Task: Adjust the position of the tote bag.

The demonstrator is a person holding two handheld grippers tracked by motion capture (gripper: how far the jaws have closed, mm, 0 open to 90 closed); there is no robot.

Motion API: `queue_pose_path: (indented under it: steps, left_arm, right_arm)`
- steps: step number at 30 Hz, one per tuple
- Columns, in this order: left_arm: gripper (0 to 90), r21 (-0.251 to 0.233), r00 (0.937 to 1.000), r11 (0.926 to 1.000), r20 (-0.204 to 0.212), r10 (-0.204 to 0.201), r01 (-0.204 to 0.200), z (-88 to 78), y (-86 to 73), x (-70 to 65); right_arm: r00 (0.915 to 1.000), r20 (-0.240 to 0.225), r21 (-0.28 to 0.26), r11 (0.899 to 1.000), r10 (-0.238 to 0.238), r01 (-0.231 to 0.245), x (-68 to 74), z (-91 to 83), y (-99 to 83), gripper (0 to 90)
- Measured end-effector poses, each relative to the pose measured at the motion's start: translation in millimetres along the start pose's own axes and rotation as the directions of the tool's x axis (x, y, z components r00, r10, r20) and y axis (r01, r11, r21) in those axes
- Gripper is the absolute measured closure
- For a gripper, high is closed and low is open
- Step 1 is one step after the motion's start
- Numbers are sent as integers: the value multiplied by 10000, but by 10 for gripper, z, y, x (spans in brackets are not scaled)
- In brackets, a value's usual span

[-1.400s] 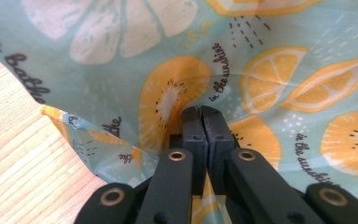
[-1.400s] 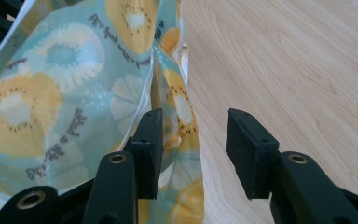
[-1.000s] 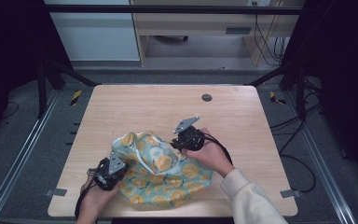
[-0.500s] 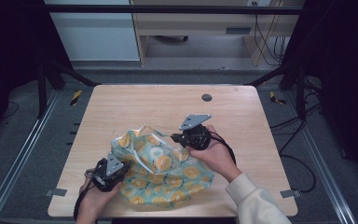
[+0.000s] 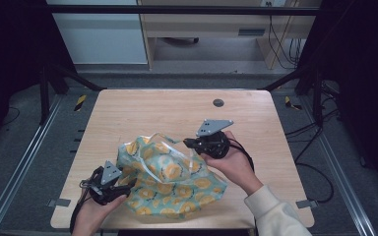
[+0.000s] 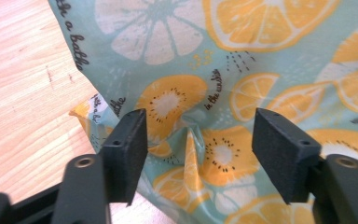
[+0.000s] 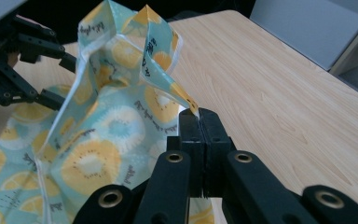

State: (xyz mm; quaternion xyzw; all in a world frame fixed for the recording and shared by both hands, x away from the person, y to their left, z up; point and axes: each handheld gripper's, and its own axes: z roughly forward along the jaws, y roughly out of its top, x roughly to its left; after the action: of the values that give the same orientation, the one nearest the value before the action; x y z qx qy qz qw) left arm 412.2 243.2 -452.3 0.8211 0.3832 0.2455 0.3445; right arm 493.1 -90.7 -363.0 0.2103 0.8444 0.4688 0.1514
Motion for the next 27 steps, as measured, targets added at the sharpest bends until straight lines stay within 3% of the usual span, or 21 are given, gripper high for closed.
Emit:
queue_pose_path:
  steps: [6,13,27]
  left_arm:
    - [291,-563,9990,9974,-77,-447,442,-144,29,107]
    - [290,-893,9921,9901,-528,-1134,1084,-263,36,278]
    - [319,-1439,9877,9798,-510,-1479,1392,-391,161,382]
  right_arm:
    - [10000,-69,-255,9997,-36,34,72,-46,15,898]
    - [9973,-523,-575,9972,-507,477,333,-100,107,895]
    - [9818,-1382,-273,9915,-1299,1273,840,-6,-27,888]
